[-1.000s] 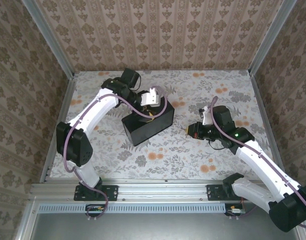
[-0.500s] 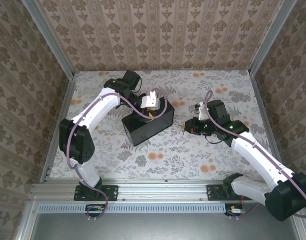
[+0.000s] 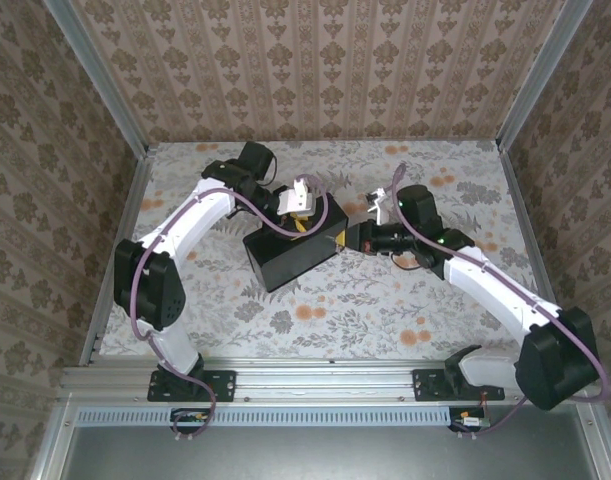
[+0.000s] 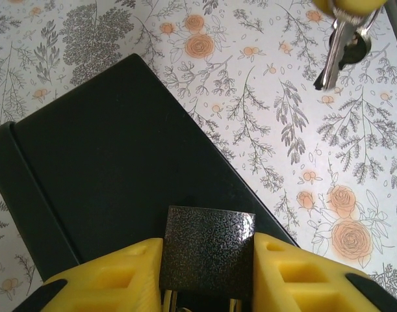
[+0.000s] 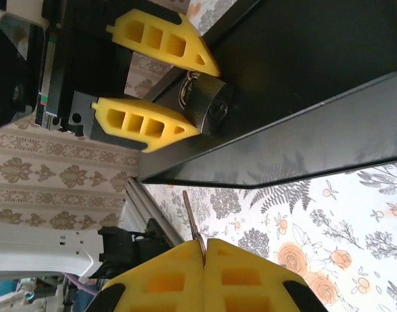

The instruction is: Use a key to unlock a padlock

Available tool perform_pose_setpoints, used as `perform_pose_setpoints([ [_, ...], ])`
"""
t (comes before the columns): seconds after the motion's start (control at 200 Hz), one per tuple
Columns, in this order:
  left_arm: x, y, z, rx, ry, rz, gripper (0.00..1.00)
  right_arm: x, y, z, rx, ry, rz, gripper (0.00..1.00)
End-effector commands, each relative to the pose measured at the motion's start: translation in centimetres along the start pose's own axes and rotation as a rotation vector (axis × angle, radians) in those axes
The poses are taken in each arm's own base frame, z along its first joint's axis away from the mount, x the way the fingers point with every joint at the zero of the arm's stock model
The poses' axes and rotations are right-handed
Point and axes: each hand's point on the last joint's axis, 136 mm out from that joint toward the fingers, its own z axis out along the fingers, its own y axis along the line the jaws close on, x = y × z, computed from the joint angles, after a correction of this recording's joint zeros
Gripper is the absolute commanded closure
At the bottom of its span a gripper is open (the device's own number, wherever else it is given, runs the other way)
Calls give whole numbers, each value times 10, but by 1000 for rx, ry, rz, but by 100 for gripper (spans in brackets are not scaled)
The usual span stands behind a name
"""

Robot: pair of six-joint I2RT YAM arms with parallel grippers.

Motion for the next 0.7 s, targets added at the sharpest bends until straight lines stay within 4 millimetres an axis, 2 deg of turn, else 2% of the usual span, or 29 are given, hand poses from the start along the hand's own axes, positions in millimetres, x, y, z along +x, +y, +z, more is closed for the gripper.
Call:
perform_pose_setpoints([
  [0.0, 3, -9, 1, 27, 3, -32, 61, -14, 24, 4, -85, 14, -69, 100],
  [0.125, 3, -8, 6, 39, 5, -30, 57, -18, 29, 11, -122, 44, -80, 100],
  [0.24, 4, -10, 11, 57, 6, -26, 64, -20, 32, 11, -126, 59, -96, 100],
  [0.265, 5, -10, 12, 57, 6, -26, 66, -18, 23, 17, -114, 80, -77, 100],
  [0.42, 6, -9, 14, 28, -1, -7, 81, -19, 11, 21, -104, 99, -42, 100],
  [0.565, -1, -10, 10, 10, -39, 9, 82, -21, 4, 20, -106, 124, -35, 100],
  [0.695, -13, -13, 2, -1, -86, 25, 83, -31, -1, 10, -124, 108, -32, 100],
])
